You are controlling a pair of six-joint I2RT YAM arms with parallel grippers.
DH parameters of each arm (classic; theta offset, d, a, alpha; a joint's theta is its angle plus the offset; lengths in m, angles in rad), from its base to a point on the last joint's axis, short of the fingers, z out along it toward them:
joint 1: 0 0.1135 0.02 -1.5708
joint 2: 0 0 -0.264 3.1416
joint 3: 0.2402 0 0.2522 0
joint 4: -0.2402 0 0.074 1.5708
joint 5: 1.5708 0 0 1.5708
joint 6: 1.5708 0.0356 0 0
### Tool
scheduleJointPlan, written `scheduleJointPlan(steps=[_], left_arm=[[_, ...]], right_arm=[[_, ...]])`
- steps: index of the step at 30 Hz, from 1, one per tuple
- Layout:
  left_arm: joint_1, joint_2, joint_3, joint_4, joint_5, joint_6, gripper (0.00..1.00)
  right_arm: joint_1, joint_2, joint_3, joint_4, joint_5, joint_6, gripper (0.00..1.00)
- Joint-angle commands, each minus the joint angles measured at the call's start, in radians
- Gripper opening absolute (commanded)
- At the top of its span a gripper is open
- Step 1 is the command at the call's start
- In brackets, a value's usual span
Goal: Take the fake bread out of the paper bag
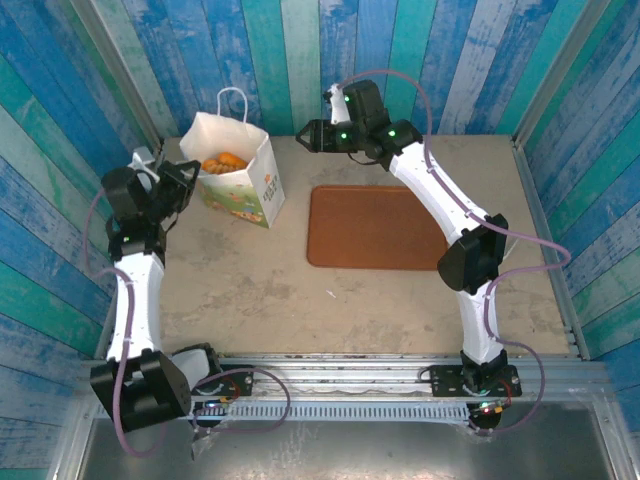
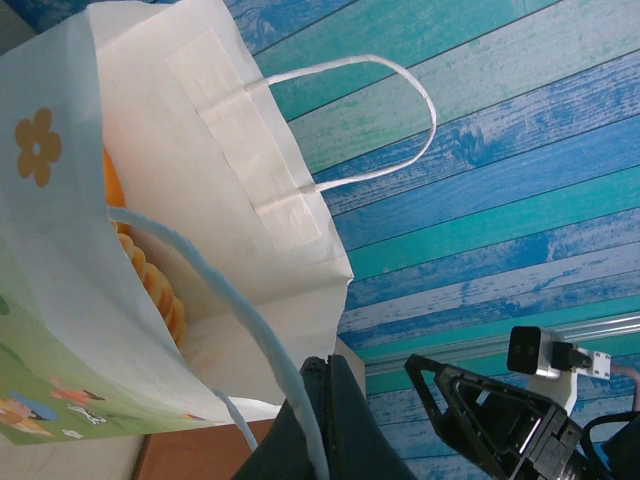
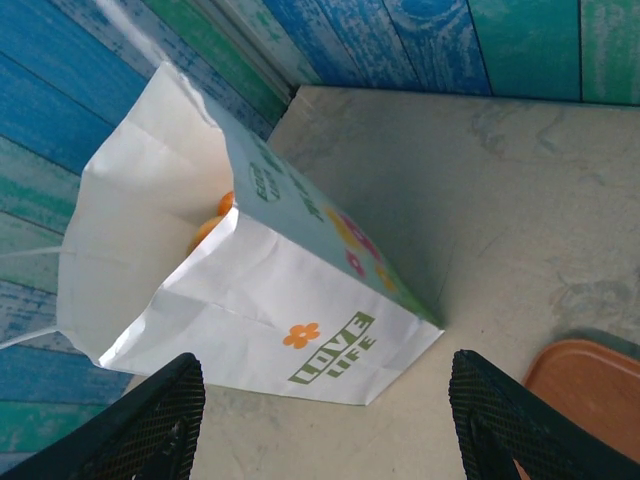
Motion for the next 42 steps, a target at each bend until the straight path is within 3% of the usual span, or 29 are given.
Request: scheduleJointPlan(steps=[1,9,14,18,32,42], left_arm=[[0.015,-0.108,-0.022,-0.114,0.031,0.069,0.0],[0.022,-0.227,0.025,-0.417,-0.055,0.224,0.0],[0.022,-0.237,0.085,-0.545,-0.089,0.302,0.0],[0.01,-0.253,0.142,-0.647,-0.191,0.355,0.0],[0.004,-0.273,0.236,-0.778,-0.518,0.421,0.0],[0.004,-0.247,0.272,-0.769,-0.717,0.487,0.0]], right_arm=[[0.014,-0.025,-0.001,-0.053,-0.037,-0.052,0.67],[0.099,-0.005,0.053,-0.069,-0.083,-0.188,0.67],[0.128,0.052,0.134,-0.075,-0.091,-0.192,0.67],[0.15,0.097,0.195,-0.069,-0.088,-0.21,0.67],[0.193,0.21,0.287,-0.021,-0.144,-0.157,0.66],[0.217,0.279,0.334,0.006,-0.18,-0.103,0.65]])
